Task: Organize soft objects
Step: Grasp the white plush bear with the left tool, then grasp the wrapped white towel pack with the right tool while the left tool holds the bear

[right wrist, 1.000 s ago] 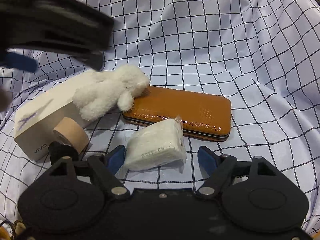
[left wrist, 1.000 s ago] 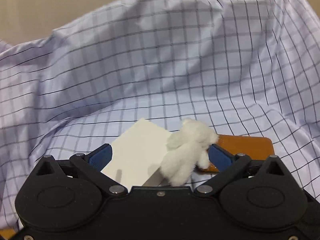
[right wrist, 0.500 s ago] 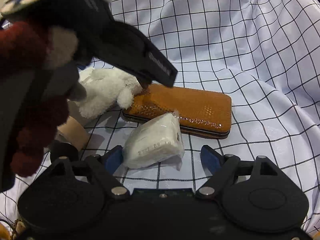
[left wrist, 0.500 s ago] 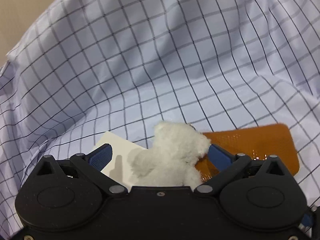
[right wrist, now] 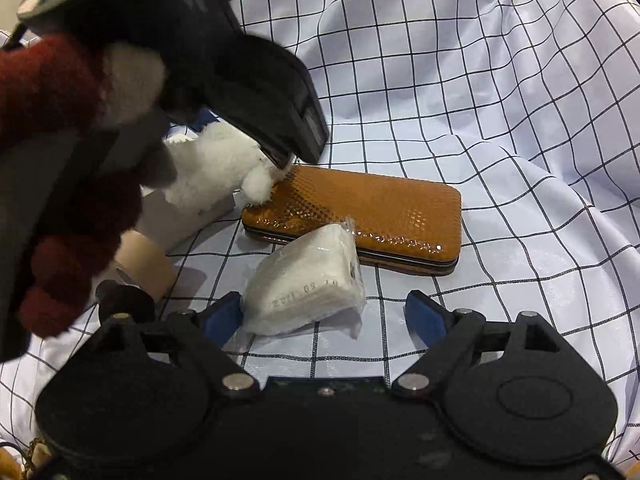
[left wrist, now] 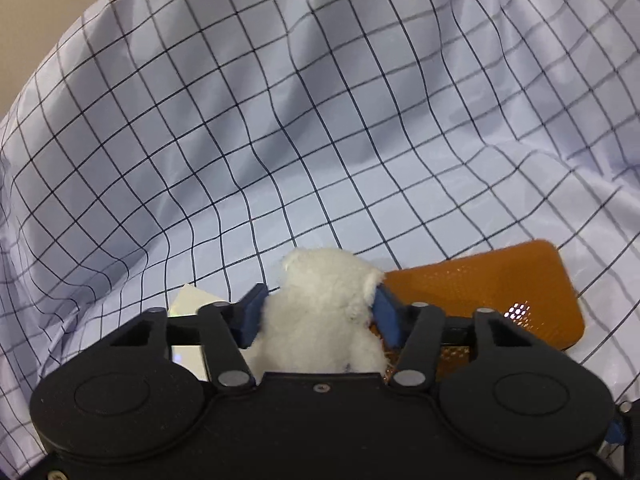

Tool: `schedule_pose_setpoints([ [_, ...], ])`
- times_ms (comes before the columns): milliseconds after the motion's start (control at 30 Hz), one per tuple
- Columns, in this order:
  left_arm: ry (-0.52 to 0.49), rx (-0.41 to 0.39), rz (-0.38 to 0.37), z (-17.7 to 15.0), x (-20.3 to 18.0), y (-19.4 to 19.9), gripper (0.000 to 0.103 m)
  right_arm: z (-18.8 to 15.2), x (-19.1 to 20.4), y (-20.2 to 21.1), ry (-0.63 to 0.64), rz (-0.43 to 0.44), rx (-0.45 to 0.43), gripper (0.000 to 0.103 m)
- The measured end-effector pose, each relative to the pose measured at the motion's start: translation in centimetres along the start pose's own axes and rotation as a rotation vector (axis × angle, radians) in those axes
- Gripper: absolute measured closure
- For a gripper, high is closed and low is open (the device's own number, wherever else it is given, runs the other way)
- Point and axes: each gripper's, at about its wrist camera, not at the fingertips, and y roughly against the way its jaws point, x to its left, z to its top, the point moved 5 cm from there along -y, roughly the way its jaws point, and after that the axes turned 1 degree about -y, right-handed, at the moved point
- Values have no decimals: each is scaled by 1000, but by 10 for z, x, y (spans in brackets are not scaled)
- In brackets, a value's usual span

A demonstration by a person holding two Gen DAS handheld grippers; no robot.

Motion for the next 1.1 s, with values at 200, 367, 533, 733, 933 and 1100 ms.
schedule_pose_setpoints([
  [200,103,-29,-69,3,17,15,55,-1,1,-1,7,-8,2,10],
  [367,104,-37,-85,-6,13,30,55,-1,0,-1,7,-10,6,9],
  [533,156,-40,-65,-18,24,46,55,-1,0,-2,10,-15,3,9],
  [733,277,-74,-73,-27,57,77,55,3,-1,3,7,-38,-23,9],
  [933,346,-78,-84,-45,71,101,55,6,8,10,41,-49,-47,9],
  [1100,397,-60,-119,-64,73,113,55,12,18,13,84,-66,-47,9],
])
